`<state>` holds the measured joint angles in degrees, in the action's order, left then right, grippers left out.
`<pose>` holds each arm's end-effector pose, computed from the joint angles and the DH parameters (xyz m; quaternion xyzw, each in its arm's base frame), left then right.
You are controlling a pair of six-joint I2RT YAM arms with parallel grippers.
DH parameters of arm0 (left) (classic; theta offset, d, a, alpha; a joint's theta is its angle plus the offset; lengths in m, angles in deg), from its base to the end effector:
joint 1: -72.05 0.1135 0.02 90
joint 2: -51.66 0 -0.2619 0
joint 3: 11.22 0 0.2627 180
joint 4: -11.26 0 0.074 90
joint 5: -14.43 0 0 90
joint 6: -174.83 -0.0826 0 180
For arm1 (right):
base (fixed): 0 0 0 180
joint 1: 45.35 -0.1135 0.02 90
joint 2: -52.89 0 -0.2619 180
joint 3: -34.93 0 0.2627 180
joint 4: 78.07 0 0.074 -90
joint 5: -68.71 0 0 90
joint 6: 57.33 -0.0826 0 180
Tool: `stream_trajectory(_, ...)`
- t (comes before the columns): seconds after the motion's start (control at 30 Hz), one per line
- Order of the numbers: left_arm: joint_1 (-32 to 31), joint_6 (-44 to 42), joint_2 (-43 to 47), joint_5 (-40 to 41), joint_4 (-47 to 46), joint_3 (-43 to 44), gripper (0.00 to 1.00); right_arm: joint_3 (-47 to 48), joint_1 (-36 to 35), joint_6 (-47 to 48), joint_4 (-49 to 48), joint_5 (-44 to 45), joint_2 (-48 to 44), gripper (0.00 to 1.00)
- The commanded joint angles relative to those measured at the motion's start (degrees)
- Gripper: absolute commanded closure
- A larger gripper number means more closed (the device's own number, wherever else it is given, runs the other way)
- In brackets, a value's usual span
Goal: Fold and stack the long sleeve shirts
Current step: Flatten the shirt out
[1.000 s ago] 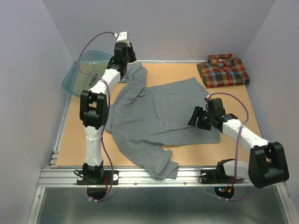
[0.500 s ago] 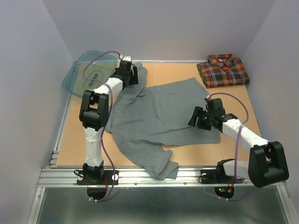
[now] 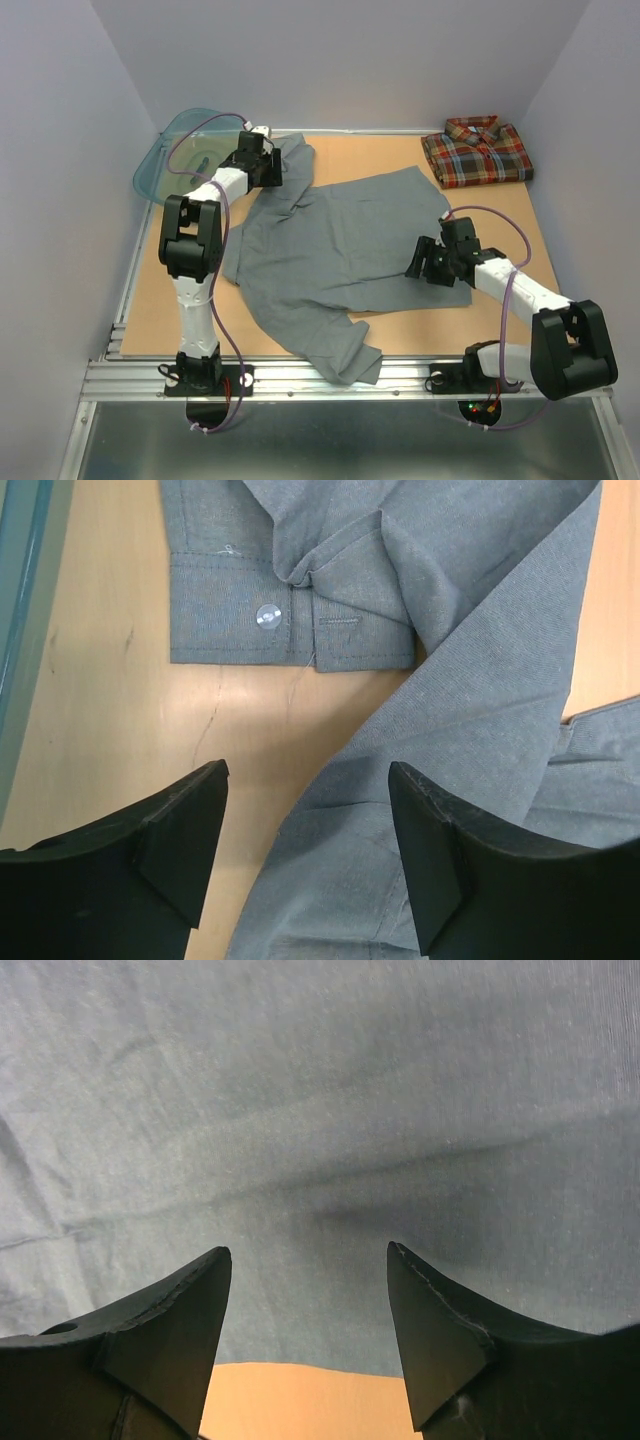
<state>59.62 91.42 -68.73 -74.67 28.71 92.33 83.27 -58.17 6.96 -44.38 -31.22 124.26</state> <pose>0.5211 -0.1135 0.1751 0.0414 0.8831 -0.0703 0.4619 0.2536 0.0723 0.1290 0.0825 0.9513 0.1724 0.2419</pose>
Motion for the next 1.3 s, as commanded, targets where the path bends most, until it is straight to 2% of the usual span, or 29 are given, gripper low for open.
stream_trajectory(0.0,1.0,-2.8,3.4,-6.4,0.6,-1.1,0.26,-1.6,-0.2,0.5,-0.5,1.9,-0.2,0.31)
stream_trajectory(0.17,1.4,-4.0,2.7,-8.6,1.5,-1.3,0.34,-2.1,-0.2,0.4,-0.6,2.5,0.1,0.31)
stream_trajectory(0.3,2.0,-4.3,1.2,-8.7,3.0,-0.5,0.36,-2.1,-0.1,0.4,-0.6,2.7,0.2,0.31)
stream_trajectory(0.4,2.2,-4.3,1.2,-8.6,3.1,-0.7,0.44,-2.2,-0.2,0.3,-0.6,3.1,0.3,0.31)
stream_trajectory(0.53,2.3,-4.8,2.1,-8.3,2.8,-0.6,0.65,-2.5,-0.2,0.0,-0.6,4.0,0.2,0.31)
stream_trajectory(0.57,2.3,-4.9,2.2,-8.0,2.7,-0.5,0.78,-2.8,-0.2,-0.2,-0.6,4.2,0.3,0.31)
stream_trajectory(0.67,3.1,-4.5,3.1,-5.9,2.5,0.1,1.00,-3.5,-0.2,-1.3,-0.5,5.3,0.4,0.31)
stream_trajectory(1.1,5.5,1.1,5.6,11.6,3.7,0.3,1.00,-7.5,-0.1,-11.7,1.1,7.4,1.0,0.32)
stream_trajectory(1.27,5.8,3.6,3.9,17.4,8.8,2.5,1.00,-8.0,-0.1,-13.6,2.0,8.7,0.1,0.32)
